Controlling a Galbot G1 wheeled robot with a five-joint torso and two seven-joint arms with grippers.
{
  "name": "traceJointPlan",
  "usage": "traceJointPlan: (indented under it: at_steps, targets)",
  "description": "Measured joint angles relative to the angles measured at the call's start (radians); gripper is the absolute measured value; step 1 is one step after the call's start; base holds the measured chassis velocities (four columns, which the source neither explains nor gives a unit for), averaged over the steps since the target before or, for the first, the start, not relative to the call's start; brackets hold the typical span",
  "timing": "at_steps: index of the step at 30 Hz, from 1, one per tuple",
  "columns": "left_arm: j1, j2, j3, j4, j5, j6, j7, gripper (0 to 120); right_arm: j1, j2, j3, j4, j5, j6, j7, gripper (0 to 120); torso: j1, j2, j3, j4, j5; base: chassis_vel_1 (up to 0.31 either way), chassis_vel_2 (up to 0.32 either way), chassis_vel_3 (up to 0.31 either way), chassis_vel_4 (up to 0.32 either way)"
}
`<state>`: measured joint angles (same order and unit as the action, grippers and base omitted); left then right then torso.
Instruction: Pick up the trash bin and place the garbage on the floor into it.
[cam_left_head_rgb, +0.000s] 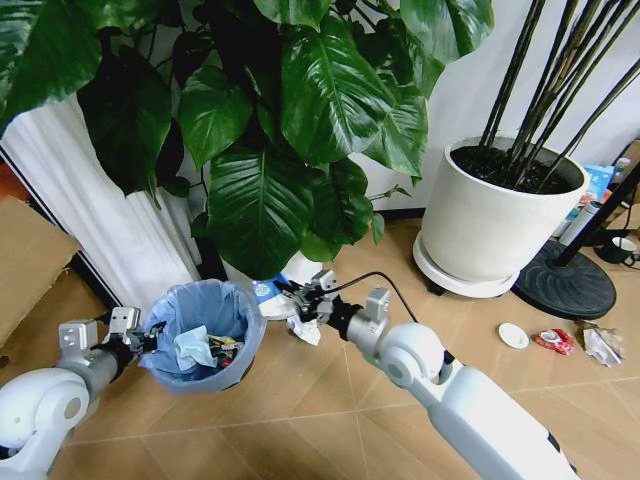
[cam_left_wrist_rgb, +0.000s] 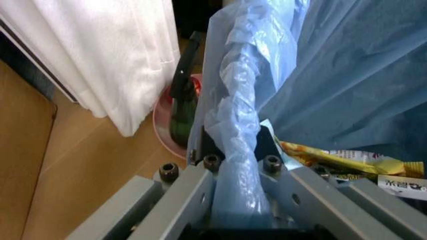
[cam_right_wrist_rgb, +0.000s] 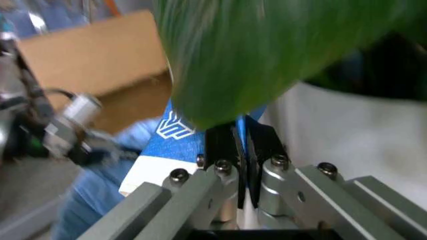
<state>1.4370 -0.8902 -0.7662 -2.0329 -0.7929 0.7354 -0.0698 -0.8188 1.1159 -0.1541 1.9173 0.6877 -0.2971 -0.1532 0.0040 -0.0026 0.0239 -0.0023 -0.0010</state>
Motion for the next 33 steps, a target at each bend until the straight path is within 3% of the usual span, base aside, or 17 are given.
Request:
traceJointPlan:
  at_steps: [7,22,33]
  targets:
    - [-0.026,0.009,0.015,0.018,0.0,0.0,0.008,0,0.157,0.091,-0.123,-0.061,0.034,-0.002,0.008,0,0.0,0.0,0.0,0.0002,-0.0001,0.0,0.0,0.0,0.0]
    - [-0.05,0.012,0.016,0.038,0.0,0.0,0.021,0,0.202,0.125,-0.216,-0.127,0.03,-0.007,-0.002,0,0.0,0.0,0.0,0.0001,-0.0001,0.0,0.0,0.0,0.0]
    - [-0.054,0.012,0.015,0.041,0.0,0.0,0.023,0,0.205,0.131,-0.236,-0.14,0.014,-0.008,0.003,42,0.0,0.0,0.0,0.0,0.0001,0.0,0.0,0.0,0.0]
